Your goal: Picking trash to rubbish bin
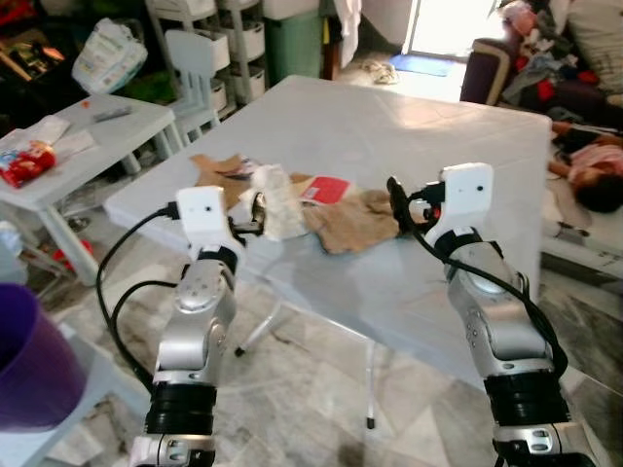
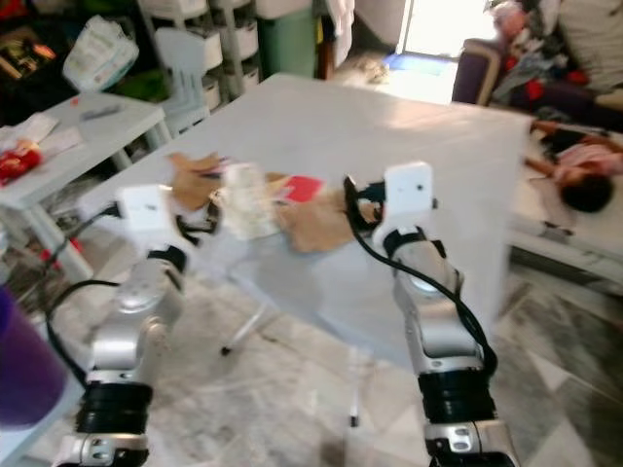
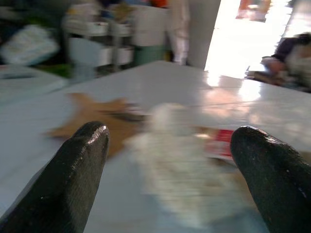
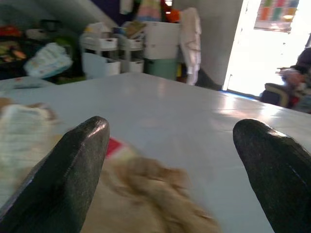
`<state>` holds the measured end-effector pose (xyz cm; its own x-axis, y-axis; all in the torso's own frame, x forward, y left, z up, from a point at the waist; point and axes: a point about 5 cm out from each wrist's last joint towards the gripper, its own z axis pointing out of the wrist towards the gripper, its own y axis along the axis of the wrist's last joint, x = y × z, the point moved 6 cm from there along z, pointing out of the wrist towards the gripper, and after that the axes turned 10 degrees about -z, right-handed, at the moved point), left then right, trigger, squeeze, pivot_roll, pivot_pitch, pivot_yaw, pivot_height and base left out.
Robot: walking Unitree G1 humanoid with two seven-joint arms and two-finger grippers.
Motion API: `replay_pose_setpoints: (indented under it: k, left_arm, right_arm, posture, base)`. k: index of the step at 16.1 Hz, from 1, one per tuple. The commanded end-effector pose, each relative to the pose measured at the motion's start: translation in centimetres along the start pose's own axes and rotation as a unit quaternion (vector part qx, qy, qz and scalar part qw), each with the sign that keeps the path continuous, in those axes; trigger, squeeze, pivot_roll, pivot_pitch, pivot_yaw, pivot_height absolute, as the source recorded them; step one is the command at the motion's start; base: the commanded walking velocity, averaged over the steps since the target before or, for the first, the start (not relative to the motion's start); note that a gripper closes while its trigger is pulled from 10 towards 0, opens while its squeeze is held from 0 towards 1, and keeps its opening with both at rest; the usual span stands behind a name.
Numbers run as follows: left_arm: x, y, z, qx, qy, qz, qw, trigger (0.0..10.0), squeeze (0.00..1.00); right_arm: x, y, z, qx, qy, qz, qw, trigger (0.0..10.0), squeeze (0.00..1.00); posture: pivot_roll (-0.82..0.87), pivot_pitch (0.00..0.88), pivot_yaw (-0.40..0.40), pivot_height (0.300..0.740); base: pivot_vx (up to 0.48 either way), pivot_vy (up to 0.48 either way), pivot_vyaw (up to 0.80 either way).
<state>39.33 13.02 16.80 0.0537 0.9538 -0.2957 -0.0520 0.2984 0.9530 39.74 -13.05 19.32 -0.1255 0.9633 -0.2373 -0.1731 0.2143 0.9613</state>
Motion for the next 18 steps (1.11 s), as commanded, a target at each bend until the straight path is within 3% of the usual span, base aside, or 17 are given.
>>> replay_pose_setpoints:
  k: [1, 14, 16, 18]
  left_arm:
    - [0.6, 0.2, 0.1, -0.004, 0.008, 0.001, 1.0, 10.0, 0.0]
    - [1.3, 0.6, 0.4, -0.009, 0.019, -0.013, 1.0, 10.0, 0.0]
    - [1.4, 0.1, 0.4, 0.002, 0.022, -0.01, 1.0, 10.0, 0.0]
    - [1.8, -1.5, 0.1, 0.034, 0.026, 0.0, 0.999, 10.0, 0.0]
  right_arm:
    - [0.1, 0.4, 0.2, -0.006, 0.002, 0.004, 1.0, 10.0, 0.0]
    - [0.0, 0.3, 0.3, -0.006, 0.003, 0.004, 1.0, 10.0, 0.0]
    - [0.5, 0.1, 0.4, 0.001, 0.019, 0.013, 1.0, 10.0, 0.0]
    - [2.2, -0.7, 0.3, 0.02, 0.069, 0.034, 0.997, 10.0, 0.0]
  posture:
    - [0.03, 0.038, 0.0, 0.74]
    - [0.03, 0.029, 0.005, 0.74]
    - [0.03, 0.029, 0.005, 0.74]
    - [0.04, 0.03, 0.005, 0.74]
  base:
    - [0.0, -0.255, 0.0]
    - [0.0, 0.0, 0.0]
    - [0.0, 0.0, 0.0]
    - [0.0, 0.0, 0.0]
